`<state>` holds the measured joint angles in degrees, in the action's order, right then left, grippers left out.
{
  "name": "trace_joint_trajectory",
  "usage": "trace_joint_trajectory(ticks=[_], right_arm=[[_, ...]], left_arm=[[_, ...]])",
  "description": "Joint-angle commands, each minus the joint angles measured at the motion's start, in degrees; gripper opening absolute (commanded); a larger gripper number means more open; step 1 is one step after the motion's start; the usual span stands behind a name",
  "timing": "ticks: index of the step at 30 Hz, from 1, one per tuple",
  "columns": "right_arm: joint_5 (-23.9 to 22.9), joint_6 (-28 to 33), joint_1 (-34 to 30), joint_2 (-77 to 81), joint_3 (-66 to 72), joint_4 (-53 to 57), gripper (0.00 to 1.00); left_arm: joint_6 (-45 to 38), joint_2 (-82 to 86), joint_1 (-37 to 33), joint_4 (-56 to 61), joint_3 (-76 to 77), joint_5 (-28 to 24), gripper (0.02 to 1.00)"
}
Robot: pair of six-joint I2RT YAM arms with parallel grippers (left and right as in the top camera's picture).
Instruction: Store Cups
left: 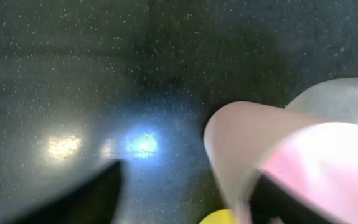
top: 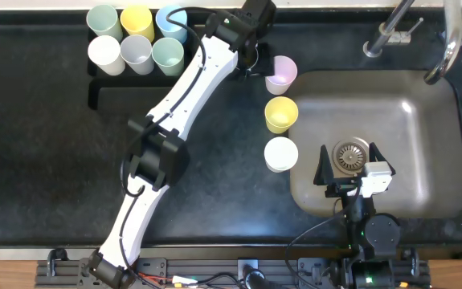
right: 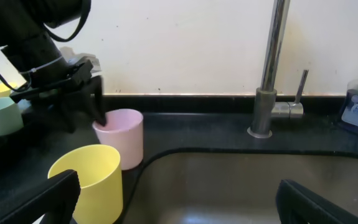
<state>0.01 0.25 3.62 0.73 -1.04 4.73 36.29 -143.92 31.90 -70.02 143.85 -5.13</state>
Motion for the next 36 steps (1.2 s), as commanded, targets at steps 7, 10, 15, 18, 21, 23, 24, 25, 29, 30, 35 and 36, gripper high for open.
trace_joint_trajectory(ticks=[7,10,15,18,21,23,24,25,29,30,35,36], right_arm=[[0.44,0.13,-0.15,-0.48,0.76,-0.31,0.998],[0.44,0.13,-0.15,-0.48,0.76,-0.28,0.996],[0.44,0.13,-0.15,-0.48,0.76,-0.31,0.996],[0.42,0.13,-0.15,-0.48,0.76,-0.31,0.996],[0.44,0.13,-0.15,-0.48,0.76,-0.31,0.993],[0.44,0.13,-0.15,-0.48,0.76,-0.31,0.993],[0.44,0.13,-0.15,-0.48,0.76,-0.31,0.996],[0.44,0.13,-0.15,-0.48,0.76,-0.31,0.998],[0.44,0.13,-0.15,-0.48,0.76,-0.28,0.998],[0.44,0.13,-0.15,-0.48,0.76,-0.28,0.998],[0.44,0.13,-0.15,-0.48,0.76,-0.31,0.996],[0.44,0.13,-0.15,-0.48,0.76,-0.28,0.996]], left_arm=[[0.22,-0.28,0.24,3.06,1.4,0.31,0.038],[0.22,1.68,-0.76,2.45,1.4,0.79,0.036],[0.24,11.96,-4.66,-2.36,1.4,4.76,0.036],[0.31,20.5,-8.48,-6.03,0.28,8.35,0.036],[3.02,30.29,-13.33,-7.96,-6.69,13.6,0.036],[3.48,36.87,-16.98,-6.93,-14.99,15.21,0.036],[3.48,39.93,-18.84,-5.79,-19.47,15.3,0.036],[3.56,43.43,-21.14,-4.07,-24.94,15.26,0.036],[5.38,54.12,-29.88,3.45,-44.98,14.34,0.036],[6.27,56.06,-32.13,5.16,-49.42,13.94,0.036],[7.72,58.42,-39.5,9.94,-60.46,12.24,0.036],[7.72,57.99,-40.02,10.67,-61.09,12.28,0.036]])
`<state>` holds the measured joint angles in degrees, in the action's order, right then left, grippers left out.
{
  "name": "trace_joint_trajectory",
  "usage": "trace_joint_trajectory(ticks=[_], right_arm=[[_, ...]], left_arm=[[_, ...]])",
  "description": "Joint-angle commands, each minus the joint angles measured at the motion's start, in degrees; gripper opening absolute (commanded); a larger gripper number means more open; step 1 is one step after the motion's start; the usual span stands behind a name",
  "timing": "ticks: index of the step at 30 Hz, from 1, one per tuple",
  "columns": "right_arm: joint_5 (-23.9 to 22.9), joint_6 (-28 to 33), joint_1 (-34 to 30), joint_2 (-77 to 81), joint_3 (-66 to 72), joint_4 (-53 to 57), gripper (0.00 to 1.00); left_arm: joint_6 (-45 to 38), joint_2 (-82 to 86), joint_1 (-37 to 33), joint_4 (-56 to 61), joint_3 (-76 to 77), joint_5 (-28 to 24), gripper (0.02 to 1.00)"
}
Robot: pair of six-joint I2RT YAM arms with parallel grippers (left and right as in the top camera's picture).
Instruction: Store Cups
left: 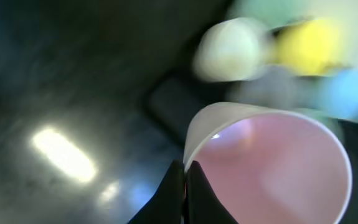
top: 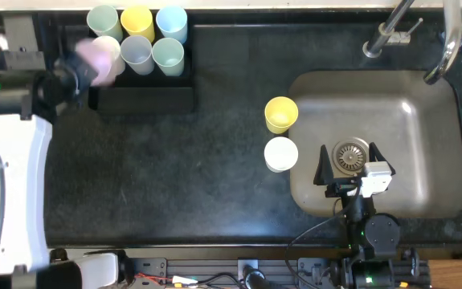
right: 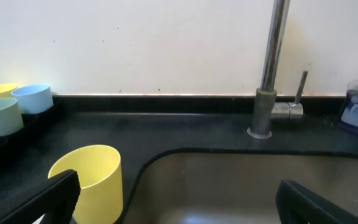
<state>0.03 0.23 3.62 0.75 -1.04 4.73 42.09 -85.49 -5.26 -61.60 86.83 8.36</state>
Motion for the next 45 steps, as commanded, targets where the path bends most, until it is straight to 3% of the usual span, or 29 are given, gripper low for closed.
trace_joint_trajectory(ticks=[1,18,45], right_arm=[[0.42,0.15,-0.15,-0.5,0.76,-0.31,0.996],[0.42,0.15,-0.15,-0.5,0.76,-0.31,0.998],[0.42,0.15,-0.15,-0.5,0.76,-0.31,0.996]], left_arm=[[1.88,-1.03,-3.13,2.64,-4.2,-0.94,0.036],[1.92,-13.62,-4.17,10.27,-4.17,-3.41,0.036],[1.9,-18.16,-6.21,12.9,-4.17,-5.77,0.036]])
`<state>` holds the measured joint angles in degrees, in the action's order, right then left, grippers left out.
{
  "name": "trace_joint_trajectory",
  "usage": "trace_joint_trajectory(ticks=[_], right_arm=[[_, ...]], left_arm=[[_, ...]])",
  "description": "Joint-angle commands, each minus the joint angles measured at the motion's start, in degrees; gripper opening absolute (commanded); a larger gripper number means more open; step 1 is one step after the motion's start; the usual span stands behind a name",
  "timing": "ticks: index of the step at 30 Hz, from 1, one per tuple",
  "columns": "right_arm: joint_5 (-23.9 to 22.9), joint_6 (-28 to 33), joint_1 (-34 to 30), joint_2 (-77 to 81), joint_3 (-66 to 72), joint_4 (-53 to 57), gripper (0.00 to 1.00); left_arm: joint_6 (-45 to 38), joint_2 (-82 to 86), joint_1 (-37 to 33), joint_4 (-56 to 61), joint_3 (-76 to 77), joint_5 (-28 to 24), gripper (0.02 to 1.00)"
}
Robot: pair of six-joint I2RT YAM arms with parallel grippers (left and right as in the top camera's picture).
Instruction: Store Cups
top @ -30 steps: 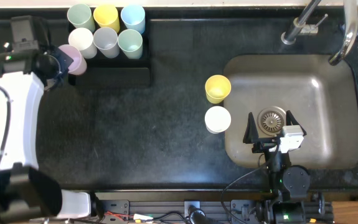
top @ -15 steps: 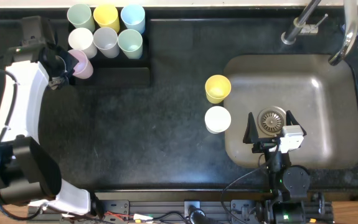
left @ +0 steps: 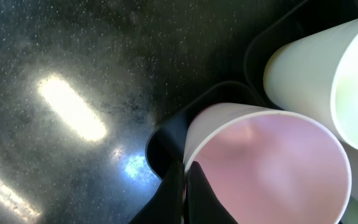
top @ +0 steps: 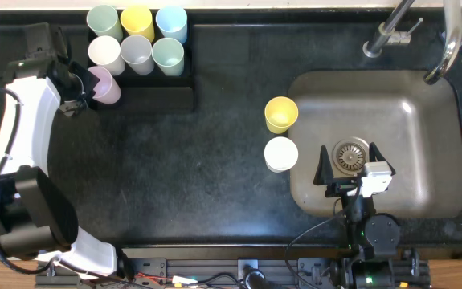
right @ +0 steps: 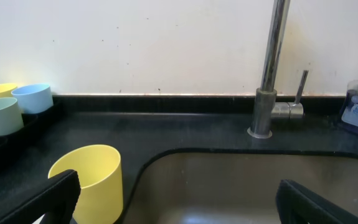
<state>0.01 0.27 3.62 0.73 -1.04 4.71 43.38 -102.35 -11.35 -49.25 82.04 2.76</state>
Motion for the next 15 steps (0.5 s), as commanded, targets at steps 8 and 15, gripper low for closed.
trace_joint_trajectory(ticks=[8,15], right_arm=[[0.44,0.11,-0.15,-0.48,0.76,-0.28,0.996],[0.44,0.11,-0.15,-0.48,0.76,-0.26,0.996]], left_arm=[[0.61,-2.12,-0.15,0.57,0.61,-0.15,0.036],[0.61,-2.69,-0.15,0.37,0.61,-0.31,0.036]])
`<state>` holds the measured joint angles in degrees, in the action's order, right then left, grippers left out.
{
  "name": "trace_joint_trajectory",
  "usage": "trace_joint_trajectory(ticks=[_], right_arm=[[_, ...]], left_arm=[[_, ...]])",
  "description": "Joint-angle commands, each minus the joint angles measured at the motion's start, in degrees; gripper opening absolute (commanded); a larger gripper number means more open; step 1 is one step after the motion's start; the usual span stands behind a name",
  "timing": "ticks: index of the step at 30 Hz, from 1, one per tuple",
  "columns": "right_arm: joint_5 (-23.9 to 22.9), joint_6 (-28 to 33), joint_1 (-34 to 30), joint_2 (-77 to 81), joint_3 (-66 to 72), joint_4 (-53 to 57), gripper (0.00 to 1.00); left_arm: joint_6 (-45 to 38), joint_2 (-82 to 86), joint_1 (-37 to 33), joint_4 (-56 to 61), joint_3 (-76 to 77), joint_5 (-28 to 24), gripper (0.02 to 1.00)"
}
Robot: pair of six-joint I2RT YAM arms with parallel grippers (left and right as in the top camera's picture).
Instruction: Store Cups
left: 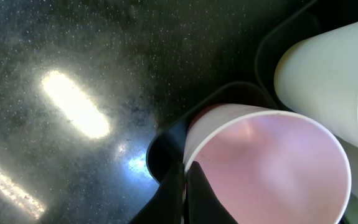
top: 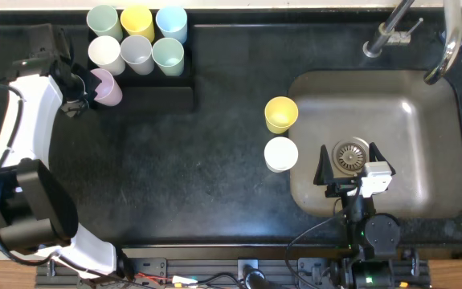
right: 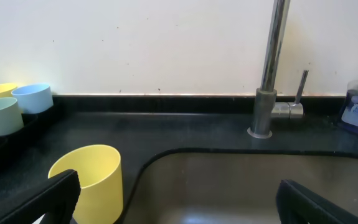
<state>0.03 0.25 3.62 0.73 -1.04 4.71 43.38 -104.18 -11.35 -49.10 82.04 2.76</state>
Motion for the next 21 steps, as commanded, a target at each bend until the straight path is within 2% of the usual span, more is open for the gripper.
trace_joint_trajectory(ticks=[1,2,3,4,5,11,15,17,21], right_arm=[[0.42,0.13,-0.15,-0.48,0.76,-0.26,0.993],[0.42,0.13,-0.15,-0.48,0.76,-0.28,0.998],[0.42,0.13,-0.15,-0.48,0.76,-0.28,0.996],[0.42,0.13,-0.15,-0.48,0.76,-0.28,0.993],[0.42,0.13,-0.15,-0.48,0.76,-0.26,0.998],[0.42,0.13,-0.15,-0.48,0.76,-0.28,0.996],[0.42,0.13,-0.15,-0.48,0.76,-0.26,0.996],[0.42,0.13,-0.15,-0.48,0.76,-0.28,0.998],[0.42,0.13,-0.15,-0.48,0.76,-0.26,0.996]], left_arm=[[0.61,-0.87,-0.15,0.22,0.61,-0.31,0.036],[0.61,-0.87,-0.15,0.22,0.61,-0.31,0.137],[0.61,-0.85,-0.15,0.22,0.61,-0.33,0.437],[0.61,-0.85,-0.15,0.17,0.61,-0.33,0.785],[0.61,-0.83,-0.15,0.09,0.61,-0.35,1.0],[0.59,2.34,0.24,-1.11,0.63,-0.33,0.998],[0.11,7.89,3.37,-1.29,0.7,-0.63,0.998],[-2.45,10.54,7.61,-0.83,1.33,-1.27,0.998],[-10.88,12.09,21.31,4.44,2.4,0.07,0.998]])
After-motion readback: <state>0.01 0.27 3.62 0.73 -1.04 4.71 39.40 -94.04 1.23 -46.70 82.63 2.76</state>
